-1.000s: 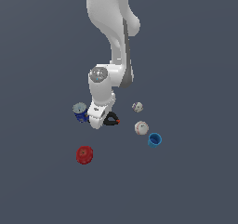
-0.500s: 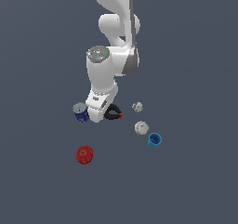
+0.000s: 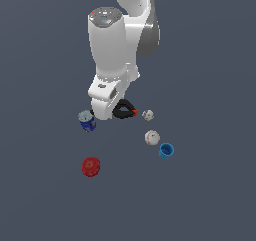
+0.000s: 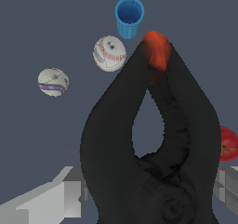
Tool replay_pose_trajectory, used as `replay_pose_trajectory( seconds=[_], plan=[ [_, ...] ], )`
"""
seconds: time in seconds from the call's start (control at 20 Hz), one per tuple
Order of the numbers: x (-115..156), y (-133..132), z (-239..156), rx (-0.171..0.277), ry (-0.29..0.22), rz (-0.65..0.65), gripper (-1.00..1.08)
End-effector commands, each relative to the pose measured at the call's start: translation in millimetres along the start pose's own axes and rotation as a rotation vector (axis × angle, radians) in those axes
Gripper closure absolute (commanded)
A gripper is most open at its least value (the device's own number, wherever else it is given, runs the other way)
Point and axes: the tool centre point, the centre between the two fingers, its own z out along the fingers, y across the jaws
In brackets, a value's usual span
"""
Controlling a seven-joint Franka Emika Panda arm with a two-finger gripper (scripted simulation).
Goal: Pick up a designated object from a clutter of objects.
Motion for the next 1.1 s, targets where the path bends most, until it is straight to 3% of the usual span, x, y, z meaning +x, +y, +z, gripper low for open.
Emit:
replay_pose_trajectory(
  seconds=[0.0, 0.5, 1.05],
  plan=[
    [5, 3, -26, -0.001, 0.000, 0.000, 1.08],
    [19, 14, -103, -0.001, -0.002, 0.003, 1.08],
    [24, 19, -130, -0.002, -0.004, 0.005, 1.08]
  ],
)
